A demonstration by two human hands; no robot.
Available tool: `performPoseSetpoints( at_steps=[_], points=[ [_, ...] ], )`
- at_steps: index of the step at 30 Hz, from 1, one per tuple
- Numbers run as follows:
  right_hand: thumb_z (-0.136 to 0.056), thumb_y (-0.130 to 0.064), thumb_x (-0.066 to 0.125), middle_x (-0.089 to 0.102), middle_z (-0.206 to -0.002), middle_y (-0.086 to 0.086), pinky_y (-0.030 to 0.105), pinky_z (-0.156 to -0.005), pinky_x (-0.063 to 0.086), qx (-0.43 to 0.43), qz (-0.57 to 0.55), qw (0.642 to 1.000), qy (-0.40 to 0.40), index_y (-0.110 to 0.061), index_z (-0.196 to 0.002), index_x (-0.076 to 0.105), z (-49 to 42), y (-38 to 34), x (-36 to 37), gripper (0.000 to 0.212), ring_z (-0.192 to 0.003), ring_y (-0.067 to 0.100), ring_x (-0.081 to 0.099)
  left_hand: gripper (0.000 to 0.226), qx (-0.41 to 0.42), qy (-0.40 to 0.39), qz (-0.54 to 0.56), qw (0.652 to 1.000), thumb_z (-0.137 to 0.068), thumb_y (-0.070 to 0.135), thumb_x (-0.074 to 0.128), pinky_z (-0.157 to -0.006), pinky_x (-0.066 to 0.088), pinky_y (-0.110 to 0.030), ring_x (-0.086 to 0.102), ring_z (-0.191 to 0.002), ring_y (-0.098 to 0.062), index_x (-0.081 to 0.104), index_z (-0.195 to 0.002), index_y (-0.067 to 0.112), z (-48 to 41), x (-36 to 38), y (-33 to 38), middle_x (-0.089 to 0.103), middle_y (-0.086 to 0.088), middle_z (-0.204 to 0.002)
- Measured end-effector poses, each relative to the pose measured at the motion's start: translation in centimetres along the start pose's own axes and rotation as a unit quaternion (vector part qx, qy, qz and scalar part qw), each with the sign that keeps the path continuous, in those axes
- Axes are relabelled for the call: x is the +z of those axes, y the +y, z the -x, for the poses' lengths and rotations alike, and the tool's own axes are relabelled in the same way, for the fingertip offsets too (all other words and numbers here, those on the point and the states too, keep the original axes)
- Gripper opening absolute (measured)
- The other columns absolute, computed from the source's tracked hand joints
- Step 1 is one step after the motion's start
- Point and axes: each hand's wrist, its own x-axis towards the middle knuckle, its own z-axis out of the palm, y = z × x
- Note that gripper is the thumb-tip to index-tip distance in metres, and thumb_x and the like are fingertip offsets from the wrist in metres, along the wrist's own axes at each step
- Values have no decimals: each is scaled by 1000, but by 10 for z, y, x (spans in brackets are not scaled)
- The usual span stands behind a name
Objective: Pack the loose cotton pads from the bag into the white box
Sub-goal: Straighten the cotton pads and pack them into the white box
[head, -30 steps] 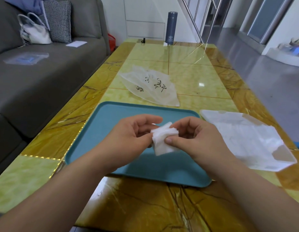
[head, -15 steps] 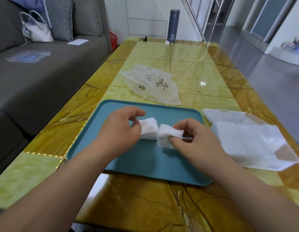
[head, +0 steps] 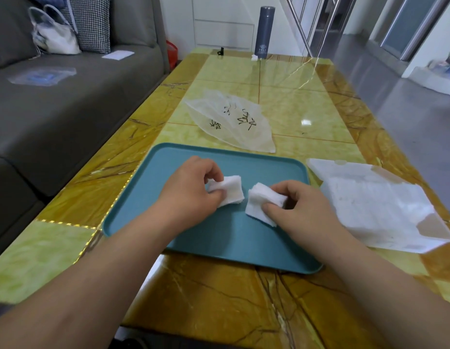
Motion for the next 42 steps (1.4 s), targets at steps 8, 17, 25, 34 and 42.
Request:
performPoseSetpoints(
  at_steps=[8, 17, 25, 34, 42],
  points=[
    [-85, -21, 79, 76, -89, -12, 19, -71, 50, 35, -121, 992, 33, -30, -97, 74, 0, -2, -5, 16, -78, 1, 68, 21, 35, 12, 100, 994, -82, 12, 73, -60, 43, -14, 59, -68, 3, 64, -91, 28, 14, -17, 14, 70, 14, -88],
    [-85, -9, 82, 81, -89, 1, 46, -88, 61, 41, -181, 981, -62, -19, -100, 80, 3, -8, -3, 17, -95, 26, 77, 44, 42, -194, 207, 958, -81, 2, 84, -83, 58, -27, 69, -78, -12, 71, -115, 25, 28, -25, 33, 81, 10, -94],
    [-94, 1, 68, 82, -96, -3, 52, -101, 56, -17, -172, 977, -125, -22, -107, 79, 8, -13, -6, 29, -101, 20, 77, 38, 26, -140, 217, 966, -74, -4, 88, -82, 62, -44, 76, -85, -28, 71, -103, 14, 23, -19, 23, 79, -8, -90],
    [-70, -10, 93, 78, -113, -3, 42, -102, 58, -40, -178, 964, -194, -26, -120, 69, 12, -12, -11, 58, -108, 15, 74, 41, 56, -90, 176, 979, -70, 6, 93, -67, 57, -30, 70, -74, -25, 70, -100, 22, 19, -12, 18, 74, -2, -83],
    [-85, -3, 77, 74, -99, -15, 12, -82, 51, -96, -25, 987, -127, -32, -105, 67, 15, -5, 1, 36, -92, -4, 69, 34, 38, -185, 50, 981, -77, 36, 87, -52, 35, -14, 53, -53, 2, 70, -106, 34, 26, 0, 17, 61, 13, -61]
  ],
)
